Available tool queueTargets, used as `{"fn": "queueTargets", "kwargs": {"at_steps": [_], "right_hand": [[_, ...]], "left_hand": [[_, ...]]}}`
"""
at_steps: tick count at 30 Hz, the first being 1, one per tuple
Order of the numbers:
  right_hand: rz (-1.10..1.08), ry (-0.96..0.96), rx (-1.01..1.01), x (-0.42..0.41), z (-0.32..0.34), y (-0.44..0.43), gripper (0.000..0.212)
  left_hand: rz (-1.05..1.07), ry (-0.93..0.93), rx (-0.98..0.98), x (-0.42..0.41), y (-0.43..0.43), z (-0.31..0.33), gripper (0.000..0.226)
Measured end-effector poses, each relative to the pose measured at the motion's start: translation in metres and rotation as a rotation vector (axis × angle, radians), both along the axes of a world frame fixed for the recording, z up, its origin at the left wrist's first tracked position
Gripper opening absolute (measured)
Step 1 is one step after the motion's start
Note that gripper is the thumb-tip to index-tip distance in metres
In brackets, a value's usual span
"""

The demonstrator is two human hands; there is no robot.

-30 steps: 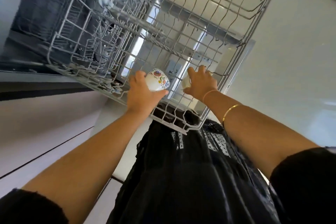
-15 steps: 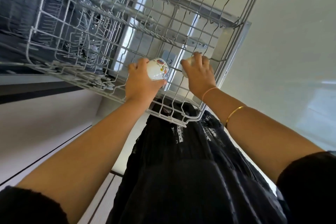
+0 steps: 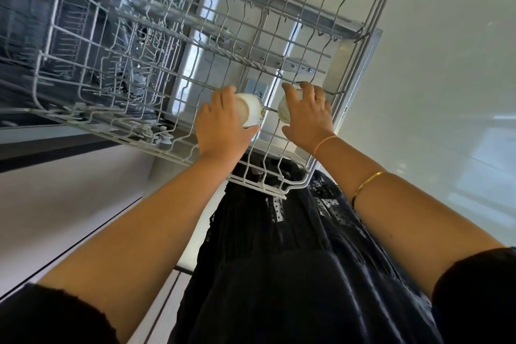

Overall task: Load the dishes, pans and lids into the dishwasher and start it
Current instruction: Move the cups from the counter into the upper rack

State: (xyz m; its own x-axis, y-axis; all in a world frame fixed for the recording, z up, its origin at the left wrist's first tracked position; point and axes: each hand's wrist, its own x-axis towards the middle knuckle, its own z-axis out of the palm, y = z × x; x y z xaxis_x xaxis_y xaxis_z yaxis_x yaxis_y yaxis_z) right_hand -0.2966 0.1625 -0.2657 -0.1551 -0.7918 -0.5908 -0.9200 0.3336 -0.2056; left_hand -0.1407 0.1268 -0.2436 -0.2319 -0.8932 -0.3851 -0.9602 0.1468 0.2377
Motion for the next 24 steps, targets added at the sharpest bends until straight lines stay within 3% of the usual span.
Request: {"fn": "queueTargets", "kwargs": {"at_steps": [3, 8, 18, 24], "right_hand": [[-0.033, -0.032, -0.015, 0.001, 0.003, 0.0, 0.085], [-0.029, -0.053, -0.04, -0.001, 0.007, 0.0, 0.085], [-0.046, -0.086, -0.04, 0.004, 0.004, 0.002, 0.08], [-0.02, -0.053, -0.046, 0.011, 0.001, 0.005, 0.082]], "left_hand": [[-0.102, 0.007, -0.102, -0.008, -0.002, -0.004, 0.074], [-0.206, -0.032, -0.086, -0.02, -0.016, -0.022, 0.072], [-0.224, -0.026, 0.175, -0.026, -0.022, -0.04, 0.098], [-0.158, -0.081, 0.194, -0.031, -0.023, -0.037, 0.11]]}}
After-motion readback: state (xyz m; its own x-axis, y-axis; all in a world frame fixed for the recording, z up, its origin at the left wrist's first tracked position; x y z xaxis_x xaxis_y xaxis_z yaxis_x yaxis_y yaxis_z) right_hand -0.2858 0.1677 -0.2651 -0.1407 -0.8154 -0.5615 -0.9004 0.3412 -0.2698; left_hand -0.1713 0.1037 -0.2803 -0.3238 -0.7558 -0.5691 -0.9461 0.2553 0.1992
